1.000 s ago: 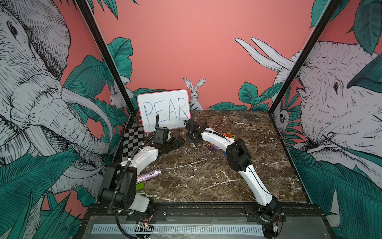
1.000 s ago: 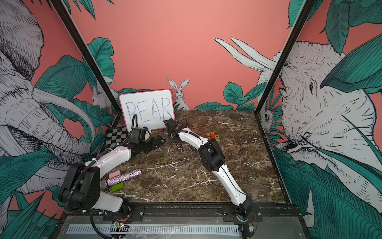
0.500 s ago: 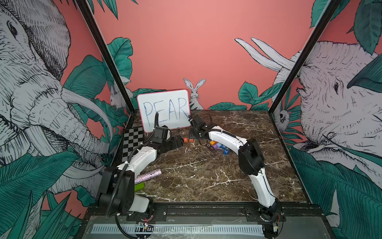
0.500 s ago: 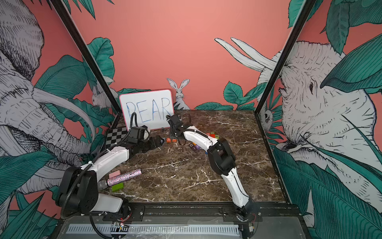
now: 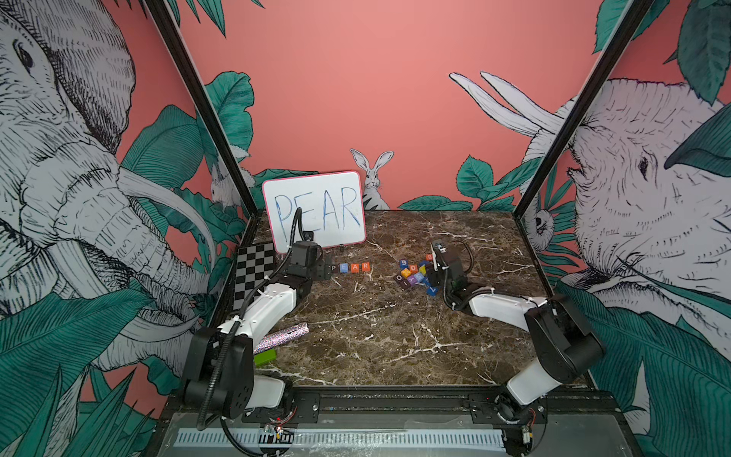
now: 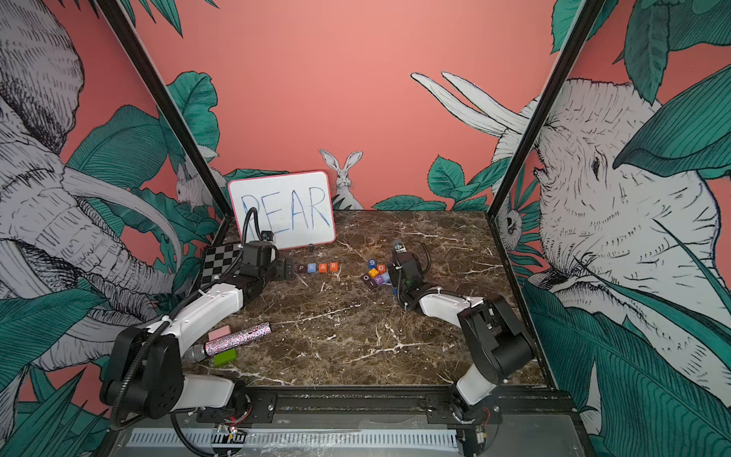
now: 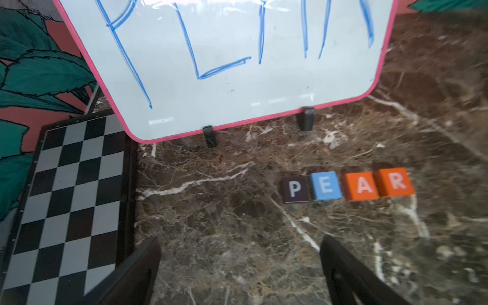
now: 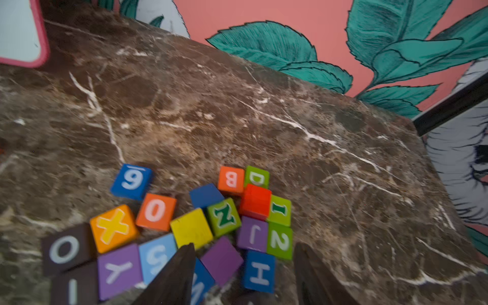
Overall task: Spell the uppercase word “pear” with letter blocks
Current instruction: Reset both arms
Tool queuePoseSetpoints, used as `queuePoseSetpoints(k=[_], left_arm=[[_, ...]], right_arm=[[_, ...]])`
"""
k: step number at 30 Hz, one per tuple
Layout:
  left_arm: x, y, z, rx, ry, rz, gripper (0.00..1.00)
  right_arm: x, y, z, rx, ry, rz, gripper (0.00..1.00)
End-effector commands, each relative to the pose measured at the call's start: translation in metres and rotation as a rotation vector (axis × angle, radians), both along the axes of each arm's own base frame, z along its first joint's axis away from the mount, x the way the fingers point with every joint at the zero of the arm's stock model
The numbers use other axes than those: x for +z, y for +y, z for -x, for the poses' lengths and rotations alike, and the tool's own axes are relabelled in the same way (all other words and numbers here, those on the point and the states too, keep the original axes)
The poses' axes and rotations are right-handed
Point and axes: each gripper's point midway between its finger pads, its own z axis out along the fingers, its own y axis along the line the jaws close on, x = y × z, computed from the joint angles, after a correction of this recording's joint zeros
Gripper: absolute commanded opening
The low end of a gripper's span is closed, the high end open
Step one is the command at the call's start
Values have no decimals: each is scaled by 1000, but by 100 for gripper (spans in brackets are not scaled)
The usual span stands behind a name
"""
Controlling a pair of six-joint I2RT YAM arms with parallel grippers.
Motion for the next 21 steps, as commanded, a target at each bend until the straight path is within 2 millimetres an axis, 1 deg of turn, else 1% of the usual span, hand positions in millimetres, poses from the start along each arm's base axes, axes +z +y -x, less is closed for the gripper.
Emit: queuePoseSetpoints(k=[1, 2, 4, 8, 12, 17, 21], left_arm=[[-3, 19, -9, -8, -47, -120, 94], [-6, 23, -11, -3, -52, -129, 93], [-11, 25, -13, -19, -74, -130, 93], [-13, 31, -20, -24, -132, -98, 92], [-23, 40, -25, -22, -130, -108, 91], [-36, 47, -26, -7, -144, -96, 91], [-31, 52, -26, -6, -189, -82, 91]], right_arm=[[50, -14, -4, -12, -177, -5, 63], [45, -22, -3, -27, -168, 3, 63], [41, -36, -2, -68, -149, 11, 64], [37, -48, -2, -70, -121, 31, 66], [39, -61, -1, -89, -126, 19, 66], [38, -69, 8, -93, -130, 36, 66], [28, -77, 16, -105, -119, 70, 66]])
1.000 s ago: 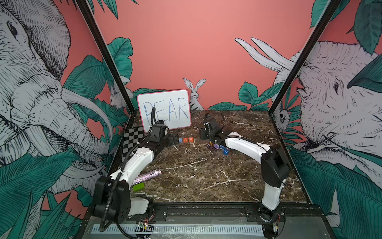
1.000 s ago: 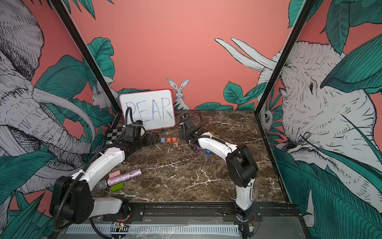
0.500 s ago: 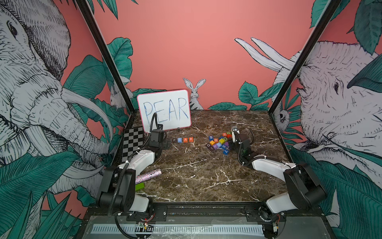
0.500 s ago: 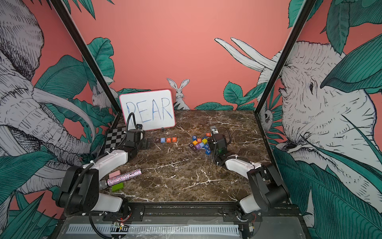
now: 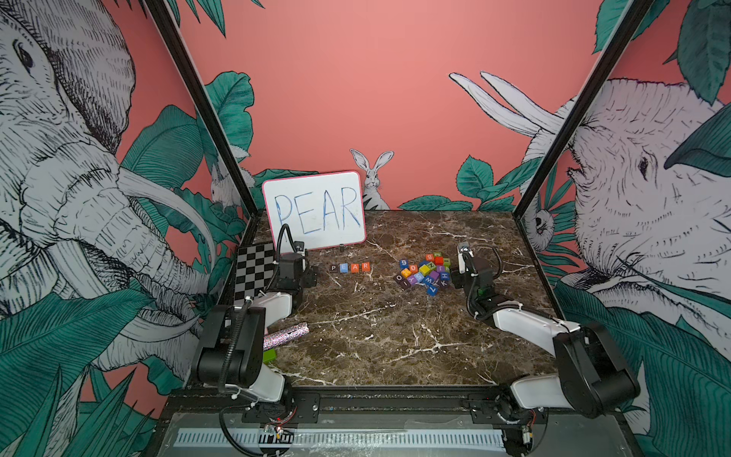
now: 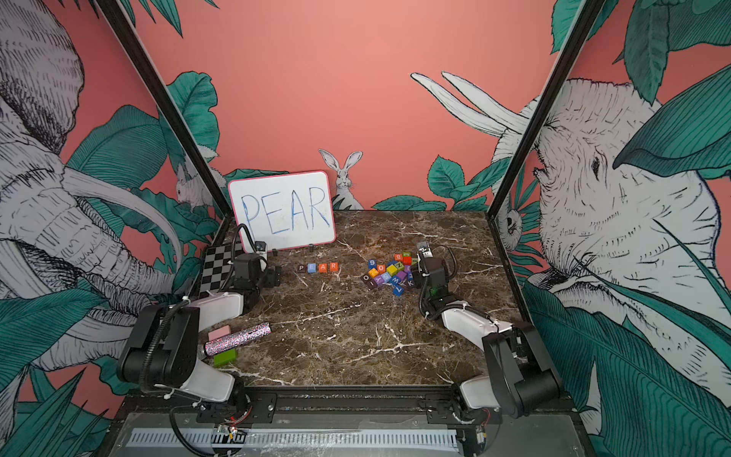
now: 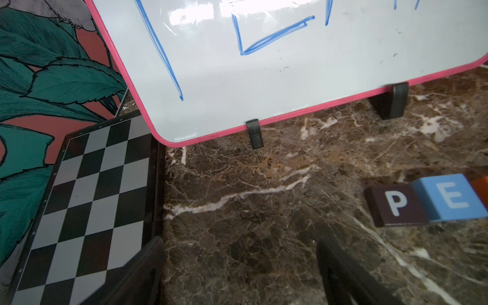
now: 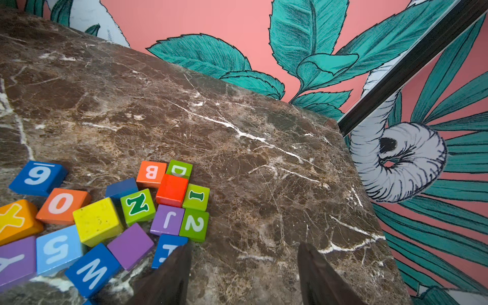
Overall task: Spell the uppercase word “pear” with letter blocks
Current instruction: Reset both arms
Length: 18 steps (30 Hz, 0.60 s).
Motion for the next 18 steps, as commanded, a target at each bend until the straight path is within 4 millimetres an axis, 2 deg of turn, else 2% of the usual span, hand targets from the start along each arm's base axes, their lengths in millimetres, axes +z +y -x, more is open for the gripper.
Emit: queuePoseSetpoints(k=[1, 6, 12, 13, 14, 18], left_arm=[[15, 2, -5, -22, -95, 14, 91], [15, 1, 1, -36, -140, 23, 91], [10, 4, 5, -28, -189, 33, 92], [10, 6, 7, -19, -211, 36, 92], [8, 9, 9, -3, -233, 35, 93], [6, 10, 11, 4, -232, 33, 94]], right_arm=[[2, -8, 5, -14, -33, 15, 67], [-5, -9, 7, 5, -11, -2, 66], [-31, -18, 16, -7, -29, -40, 67], [-24, -17, 13, -4, -51, -51, 67], [-30, -17, 15, 6, -12, -59, 66], [-29, -18, 15, 26, -21, -95, 66]])
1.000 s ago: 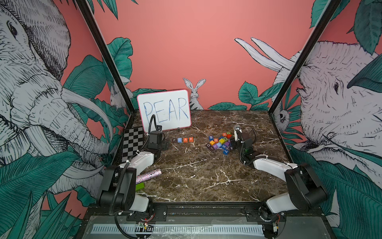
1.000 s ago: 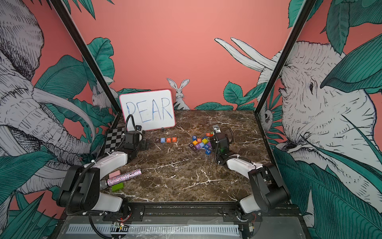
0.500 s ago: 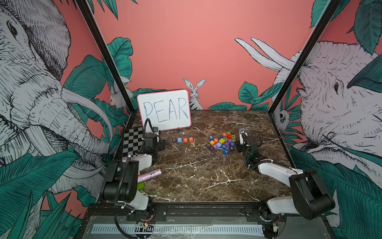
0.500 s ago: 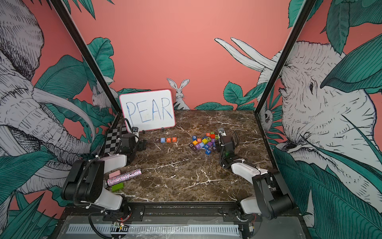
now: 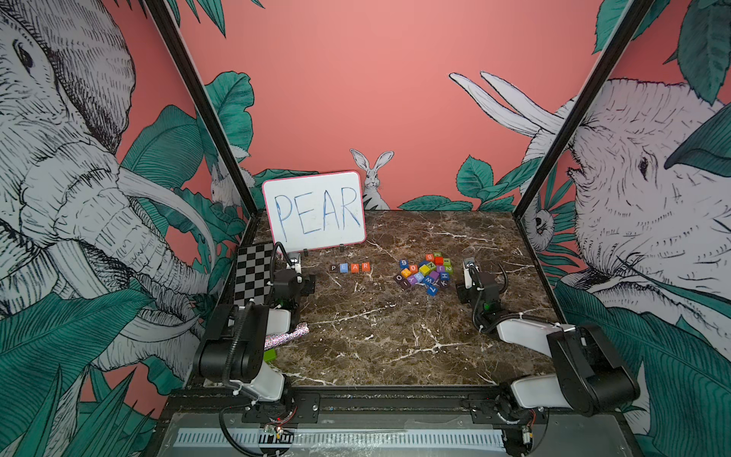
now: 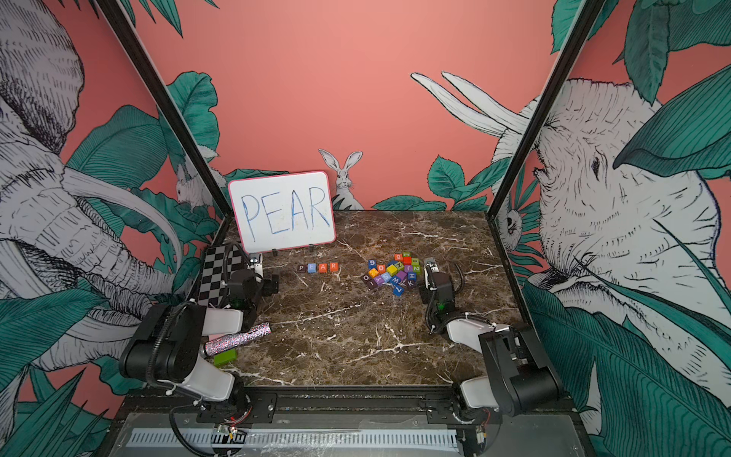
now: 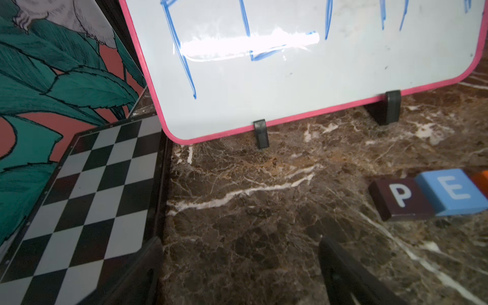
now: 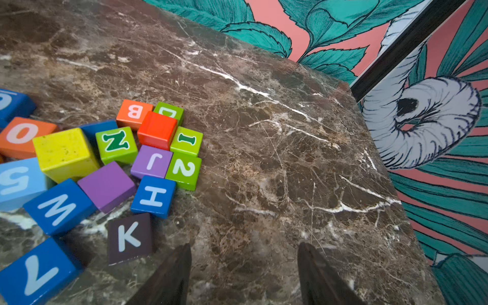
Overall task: Spell the uppercase word “pear” with letter blocks
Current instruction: Reset both arms
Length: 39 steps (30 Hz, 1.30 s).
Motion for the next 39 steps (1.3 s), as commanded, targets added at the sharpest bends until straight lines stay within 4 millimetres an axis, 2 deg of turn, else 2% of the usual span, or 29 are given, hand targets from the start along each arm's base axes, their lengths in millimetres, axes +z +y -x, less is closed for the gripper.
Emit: queuePoseSetpoints(k=[1, 4, 10, 14, 20, 21, 22, 25, 28, 31, 34, 39], left_arm=[[20, 3, -6, 12, -100, 6, 95], [19, 2, -7, 7, -81, 5, 99], [19, 2, -7, 8, -82, 4, 100], [19, 2, -7, 7, -85, 4, 99], [19, 2, -7, 9, -83, 4, 99], [19, 2, -7, 8, -83, 3, 99], [19, 2, -7, 8, -84, 3, 99], [19, 2, -7, 8, -84, 4, 99], [19, 2, -7, 7, -84, 4, 99], [19, 2, -7, 8, -83, 3, 100], [19, 2, -7, 8, -83, 4, 100], [19, 2, -7, 7, -84, 4, 100]], right_arm=[[18, 7, -6, 32, -84, -65, 66], [23, 4, -4, 19, -118, -71, 68], [25, 6, -3, 34, -121, -74, 71], [35, 8, 3, 55, -153, -83, 73], [24, 7, 0, 78, -130, -112, 74], [21, 8, -1, 97, -99, -117, 91], [17, 9, -1, 124, -65, -86, 99], [21, -12, 6, 56, -108, -24, 99], [24, -34, 9, 18, -140, -98, 99], [30, -48, 3, -6, -198, -188, 100], [27, -53, -6, -5, -223, -277, 99], [4, -50, -20, 19, -186, -298, 99]])
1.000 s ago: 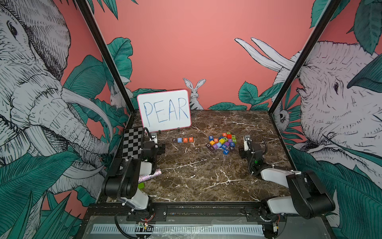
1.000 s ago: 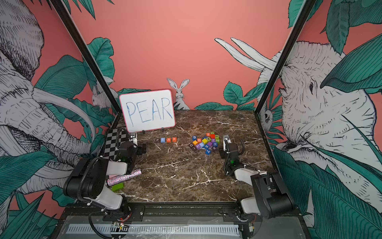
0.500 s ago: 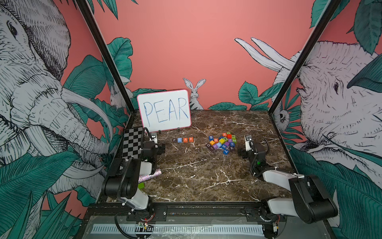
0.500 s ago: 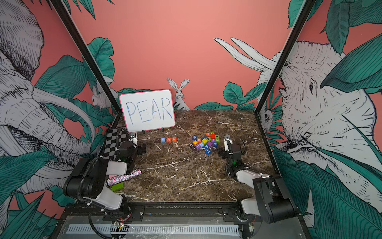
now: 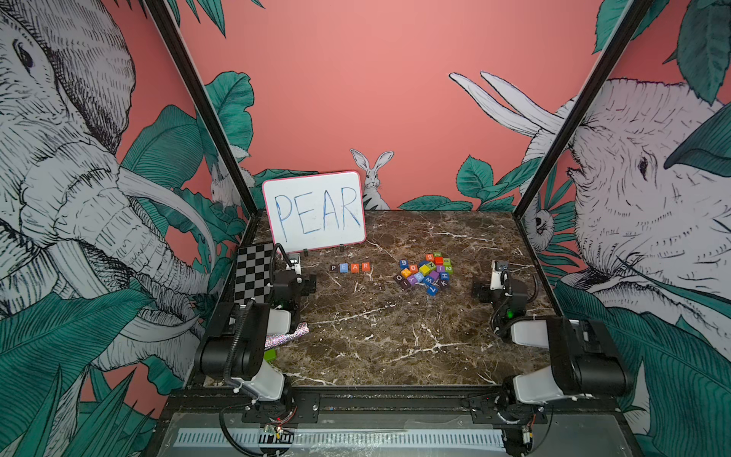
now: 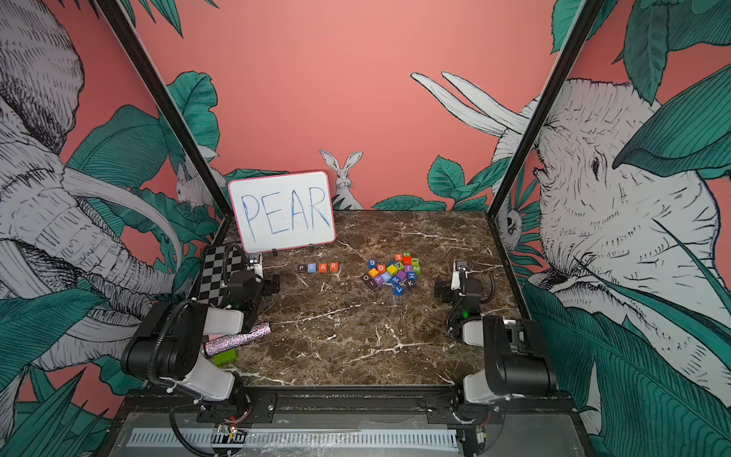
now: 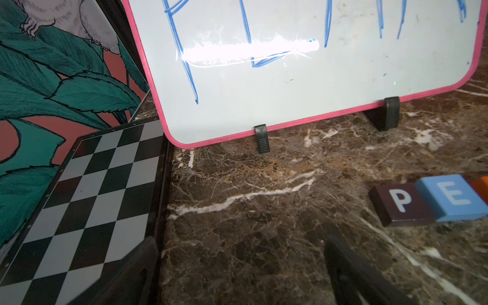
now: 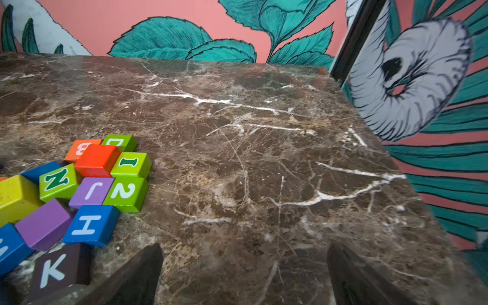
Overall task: Spell the uppercase word “pear” with letter blocks
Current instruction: Reset both arms
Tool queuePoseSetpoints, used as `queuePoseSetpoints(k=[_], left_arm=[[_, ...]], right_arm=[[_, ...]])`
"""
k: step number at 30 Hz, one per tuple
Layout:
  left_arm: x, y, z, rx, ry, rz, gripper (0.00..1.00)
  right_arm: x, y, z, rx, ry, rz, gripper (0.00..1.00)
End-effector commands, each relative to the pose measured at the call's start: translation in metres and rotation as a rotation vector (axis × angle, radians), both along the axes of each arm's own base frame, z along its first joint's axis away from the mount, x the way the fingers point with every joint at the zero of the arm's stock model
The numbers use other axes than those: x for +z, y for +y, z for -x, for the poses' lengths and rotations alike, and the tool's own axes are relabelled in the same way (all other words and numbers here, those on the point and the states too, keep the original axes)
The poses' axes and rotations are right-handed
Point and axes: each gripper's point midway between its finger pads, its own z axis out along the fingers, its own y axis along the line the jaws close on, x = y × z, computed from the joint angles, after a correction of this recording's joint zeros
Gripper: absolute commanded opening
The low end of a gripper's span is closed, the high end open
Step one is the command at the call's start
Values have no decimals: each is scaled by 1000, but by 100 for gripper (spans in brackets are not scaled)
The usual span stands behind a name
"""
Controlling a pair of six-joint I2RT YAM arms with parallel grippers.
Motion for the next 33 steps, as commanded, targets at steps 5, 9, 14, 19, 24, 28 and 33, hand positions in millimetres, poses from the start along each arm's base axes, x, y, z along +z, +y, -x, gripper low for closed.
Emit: queuePoseSetpoints(k=[5, 9, 14, 19, 24, 28, 33], left_arm=[[13, 3, -4, 8, -45, 1, 100], [12, 2, -4, 8, -43, 3, 100], [12, 2, -4, 8, -43, 3, 100], [12, 2, -4, 8, -45, 4, 99], [13, 2, -4, 7, -47, 3, 100], [13, 2, -4, 7, -47, 3, 100], [14, 2, -4, 7, -50, 3, 100]], right_arm=[[19, 13, -22, 74, -57, -39, 99], [19, 13, -23, 71, -57, -37, 99], [19, 14, -23, 50, -54, -3, 99], [17, 15, -25, 53, -41, 2, 99], [16, 16, -25, 56, -33, 1, 99], [16, 17, -25, 59, -32, 0, 99], [17, 17, -25, 58, -39, 0, 99]])
